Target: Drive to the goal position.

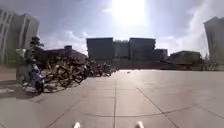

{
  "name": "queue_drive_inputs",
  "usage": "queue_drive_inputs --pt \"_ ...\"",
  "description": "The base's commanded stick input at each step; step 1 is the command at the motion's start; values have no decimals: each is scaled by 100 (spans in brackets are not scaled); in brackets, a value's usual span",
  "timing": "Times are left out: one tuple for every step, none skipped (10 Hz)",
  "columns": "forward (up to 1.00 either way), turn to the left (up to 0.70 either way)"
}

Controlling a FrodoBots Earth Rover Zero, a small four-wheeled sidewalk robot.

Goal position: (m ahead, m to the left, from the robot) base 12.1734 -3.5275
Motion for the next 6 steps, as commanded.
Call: queue_drive_inputs --pt "70 0" --pt "70 0" --pt "70 0" --pt "70 0" --pt "70 0" --pt "70 0"
